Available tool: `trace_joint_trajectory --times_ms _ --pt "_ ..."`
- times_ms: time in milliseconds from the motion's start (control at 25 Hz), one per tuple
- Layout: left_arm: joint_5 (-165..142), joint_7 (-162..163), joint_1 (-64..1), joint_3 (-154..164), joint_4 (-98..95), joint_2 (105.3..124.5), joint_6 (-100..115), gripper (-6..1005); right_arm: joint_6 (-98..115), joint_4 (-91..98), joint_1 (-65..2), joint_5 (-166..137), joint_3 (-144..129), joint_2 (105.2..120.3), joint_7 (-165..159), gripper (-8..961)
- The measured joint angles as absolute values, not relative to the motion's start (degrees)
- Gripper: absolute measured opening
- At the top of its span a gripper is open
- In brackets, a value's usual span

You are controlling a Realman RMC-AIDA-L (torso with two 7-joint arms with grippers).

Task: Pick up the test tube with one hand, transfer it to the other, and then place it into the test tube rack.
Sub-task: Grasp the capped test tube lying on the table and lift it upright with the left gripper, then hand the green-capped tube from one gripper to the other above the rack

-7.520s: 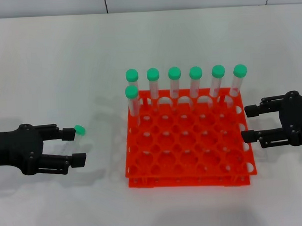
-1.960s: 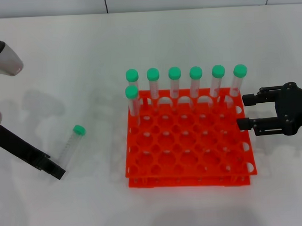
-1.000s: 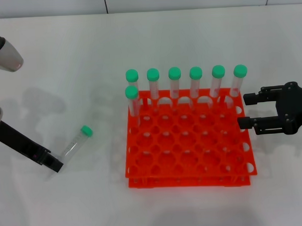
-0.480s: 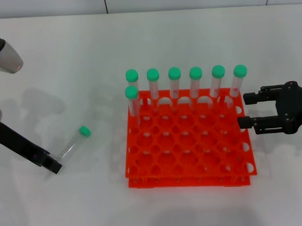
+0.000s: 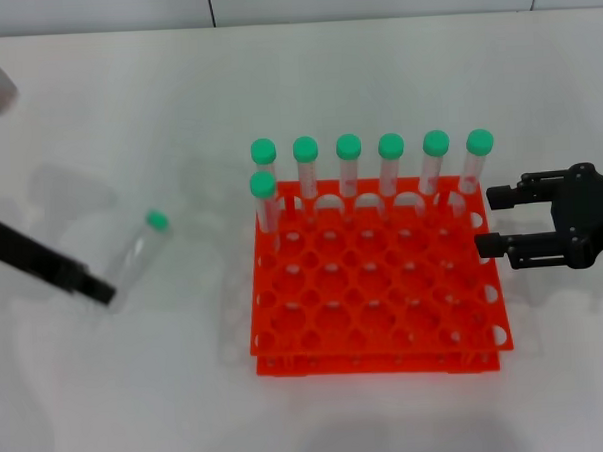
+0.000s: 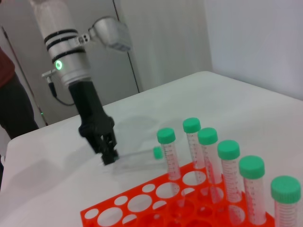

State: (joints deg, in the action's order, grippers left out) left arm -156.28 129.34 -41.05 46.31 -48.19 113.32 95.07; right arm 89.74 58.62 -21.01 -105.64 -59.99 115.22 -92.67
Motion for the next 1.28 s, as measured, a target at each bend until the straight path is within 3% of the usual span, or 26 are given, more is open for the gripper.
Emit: trace_joint_trajectory --times_ms 640,960,1280 --pt "-122.3 112.6 -37.7 36.5 -54.6 112.52 88.6 195 89.3 58.5 -21.1 -103.9 -58.3 115.13 -92.5 660" --pt "-111.0 103.0 -42.0 37.7 -46.0 113.34 87.5 194 89.0 59.3 -21.6 -103.8 -57.8 115.14 -92.6 660" --pt "-109.9 97.7 -45.7 40.7 -40.4 115.32 87.9 194 88.9 59.3 -21.8 -103.4 -56.6 114.96 -92.6 660"
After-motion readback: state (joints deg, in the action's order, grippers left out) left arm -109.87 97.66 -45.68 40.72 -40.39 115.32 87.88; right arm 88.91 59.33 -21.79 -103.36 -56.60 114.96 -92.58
